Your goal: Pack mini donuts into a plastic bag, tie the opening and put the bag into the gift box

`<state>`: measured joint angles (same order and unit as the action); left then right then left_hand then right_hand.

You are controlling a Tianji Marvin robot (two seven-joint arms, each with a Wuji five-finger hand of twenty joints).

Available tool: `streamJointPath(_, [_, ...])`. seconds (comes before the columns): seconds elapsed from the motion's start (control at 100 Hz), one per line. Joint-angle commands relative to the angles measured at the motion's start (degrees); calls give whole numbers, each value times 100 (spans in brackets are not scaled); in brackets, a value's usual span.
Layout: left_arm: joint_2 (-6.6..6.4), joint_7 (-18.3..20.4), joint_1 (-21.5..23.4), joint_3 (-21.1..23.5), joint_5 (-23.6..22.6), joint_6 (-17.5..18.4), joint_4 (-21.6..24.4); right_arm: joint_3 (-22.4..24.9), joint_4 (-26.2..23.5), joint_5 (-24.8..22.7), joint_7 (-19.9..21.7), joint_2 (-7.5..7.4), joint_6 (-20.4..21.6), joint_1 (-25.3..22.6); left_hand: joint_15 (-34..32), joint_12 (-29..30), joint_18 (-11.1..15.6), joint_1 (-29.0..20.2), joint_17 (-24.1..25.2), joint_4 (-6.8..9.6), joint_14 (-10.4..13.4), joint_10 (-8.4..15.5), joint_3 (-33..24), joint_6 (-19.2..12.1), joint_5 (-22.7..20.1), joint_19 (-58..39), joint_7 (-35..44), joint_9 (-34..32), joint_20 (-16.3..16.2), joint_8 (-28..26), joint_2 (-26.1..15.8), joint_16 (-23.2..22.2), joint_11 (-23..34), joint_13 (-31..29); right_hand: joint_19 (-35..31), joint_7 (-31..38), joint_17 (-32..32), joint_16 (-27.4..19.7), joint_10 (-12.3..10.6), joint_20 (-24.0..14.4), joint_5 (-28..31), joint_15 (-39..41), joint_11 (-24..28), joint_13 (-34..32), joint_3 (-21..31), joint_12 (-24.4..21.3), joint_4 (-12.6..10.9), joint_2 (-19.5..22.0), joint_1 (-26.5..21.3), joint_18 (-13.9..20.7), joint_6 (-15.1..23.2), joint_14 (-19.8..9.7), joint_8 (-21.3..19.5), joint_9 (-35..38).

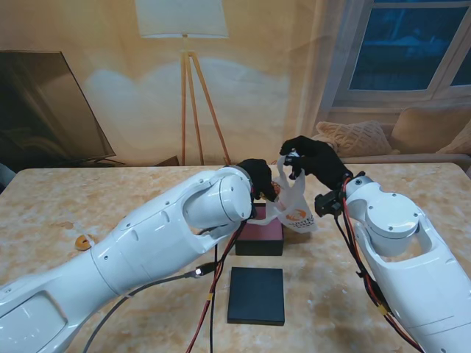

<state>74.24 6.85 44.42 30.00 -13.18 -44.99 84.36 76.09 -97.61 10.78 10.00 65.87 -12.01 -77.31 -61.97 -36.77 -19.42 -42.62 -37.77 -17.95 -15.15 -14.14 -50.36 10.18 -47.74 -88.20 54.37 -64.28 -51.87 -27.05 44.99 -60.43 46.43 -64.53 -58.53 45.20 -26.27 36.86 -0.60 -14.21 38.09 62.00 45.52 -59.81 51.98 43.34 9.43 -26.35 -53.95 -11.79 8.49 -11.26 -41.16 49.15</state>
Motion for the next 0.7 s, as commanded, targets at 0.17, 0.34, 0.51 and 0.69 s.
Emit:
streamJointPath(0.17, [61,-121,162,120,-108,303,119,30,-82,46,77,48,-25,-70,-108,38,326,-273,607,64,-255,-73,-76,-447,-661,-72,74,-47,-321,762,-55,-50,-158,372,16,53,2,-44,-439,63,-128,-68,412,3,227,-13,-59,333,-393,184,53,-325,40,-2])
streamJointPath(0.34, [116,-215,198,145,-39,338,88,57,-144,121,39,62,-96,-108,-81,99,369,-436,637,107,-141,-65,15,-324,-677,17,-230,41,-353,1045,-209,-49,-395,463,43,55,13,-45,-433,75,-141,-79,414,12,214,-17,-55,344,-407,228,50,-323,41,-17])
streamJointPath(0.51, [203,-318,211,168,114,288,-32,85,-189,216,29,72,-183,-133,-70,129,380,-579,650,176,-55,-128,178,-187,-540,62,-374,100,-368,937,-360,-66,-571,467,135,55,111,-45,-442,112,-145,-90,413,24,199,-24,-52,346,-416,213,56,-318,44,-15])
streamJointPath(0.69, [195,-242,132,112,95,290,-123,105,-196,274,66,69,-213,-135,-123,318,299,-506,578,186,-105,-227,249,-76,-569,29,-486,120,-387,884,-409,-85,-655,391,411,53,368,-45,-481,223,-137,-104,403,27,188,-34,-59,353,-406,158,103,-320,49,-3])
